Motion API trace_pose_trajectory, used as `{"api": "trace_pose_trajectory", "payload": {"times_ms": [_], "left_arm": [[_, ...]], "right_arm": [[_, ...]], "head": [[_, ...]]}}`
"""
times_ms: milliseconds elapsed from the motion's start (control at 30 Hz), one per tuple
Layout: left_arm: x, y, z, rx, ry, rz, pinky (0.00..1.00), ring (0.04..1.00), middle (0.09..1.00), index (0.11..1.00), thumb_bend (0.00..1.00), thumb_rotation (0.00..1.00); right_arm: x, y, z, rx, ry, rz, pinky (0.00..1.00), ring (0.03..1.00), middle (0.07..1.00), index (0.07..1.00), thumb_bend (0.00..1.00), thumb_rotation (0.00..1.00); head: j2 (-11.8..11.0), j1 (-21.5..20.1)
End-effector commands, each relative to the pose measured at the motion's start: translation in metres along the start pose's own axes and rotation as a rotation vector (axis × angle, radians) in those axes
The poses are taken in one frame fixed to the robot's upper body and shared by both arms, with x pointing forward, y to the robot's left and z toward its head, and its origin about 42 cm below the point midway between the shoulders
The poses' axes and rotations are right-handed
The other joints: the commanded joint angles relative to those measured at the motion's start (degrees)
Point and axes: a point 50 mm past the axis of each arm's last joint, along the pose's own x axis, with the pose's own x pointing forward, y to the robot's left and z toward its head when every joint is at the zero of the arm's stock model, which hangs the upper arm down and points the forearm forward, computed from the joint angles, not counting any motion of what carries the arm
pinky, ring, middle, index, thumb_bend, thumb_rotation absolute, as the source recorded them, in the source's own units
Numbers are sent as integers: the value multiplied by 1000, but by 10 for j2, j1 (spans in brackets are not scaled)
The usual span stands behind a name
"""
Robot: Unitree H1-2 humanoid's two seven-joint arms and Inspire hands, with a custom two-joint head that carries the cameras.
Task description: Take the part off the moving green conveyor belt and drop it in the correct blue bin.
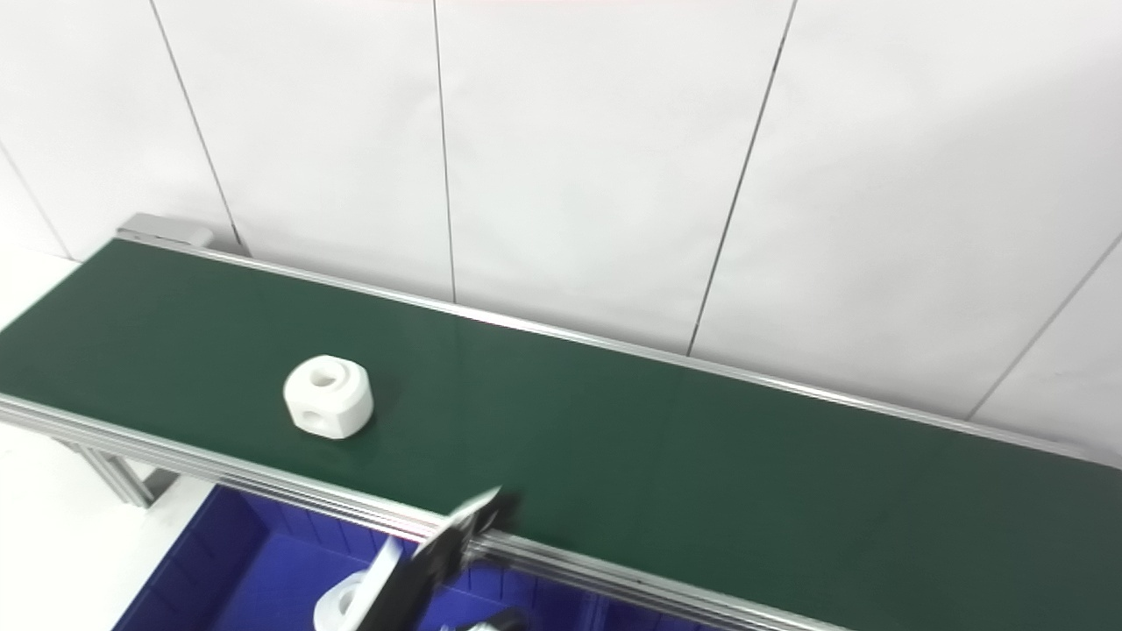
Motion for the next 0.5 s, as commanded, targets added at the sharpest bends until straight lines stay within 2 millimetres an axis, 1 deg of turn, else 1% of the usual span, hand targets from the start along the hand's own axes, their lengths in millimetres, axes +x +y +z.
{"api": "trace_pose_trajectory", "payload": {"times_ms": [0, 33, 67, 100, 133, 167, 233, 300, 467], "left_arm": [[19, 29, -3, 256, -94, -55, 588, 728, 828, 828, 989, 465], [28, 38, -6, 354, -124, -79, 628, 744, 829, 828, 995, 448], [35, 45, -8, 436, -150, -100, 708, 775, 832, 824, 1000, 409], [42, 50, -10, 498, -168, -117, 718, 780, 833, 823, 1000, 404], [48, 55, -12, 546, -179, -136, 749, 796, 837, 822, 1000, 387], [55, 60, -15, 585, -192, -152, 770, 813, 843, 818, 1000, 354], [67, 69, -21, 647, -202, -175, 773, 807, 844, 815, 1000, 323], [76, 75, -28, 688, -201, -191, 779, 806, 849, 816, 1000, 320], [102, 88, -56, 767, -152, -235, 808, 825, 847, 823, 997, 321]], "right_arm": [[1, 4, 13, 13, -89, -8, 768, 832, 936, 917, 517, 1000], [1, 5, 13, 16, -90, -6, 765, 832, 938, 920, 526, 1000], [1, 6, 14, 18, -91, -4, 765, 836, 942, 926, 543, 1000], [0, 7, 15, 21, -92, -4, 765, 836, 942, 927, 546, 1000], [0, 8, 15, 22, -93, -6, 764, 837, 943, 929, 554, 1000], [0, 9, 16, 23, -95, -8, 761, 837, 942, 931, 564, 1000], [-1, 11, 17, 22, -97, -14, 758, 835, 939, 932, 575, 1000], [-1, 12, 17, 20, -99, -15, 756, 833, 939, 931, 587, 1000], [0, 14, 18, 39, -99, -2, 785, 852, 951, 939, 602, 996]], "head": [[2, -1], [4, -3], [6, -5], [7, -7], [9, -9], [9, -10], [11, -12], [13, -14], [17, -18]]}}
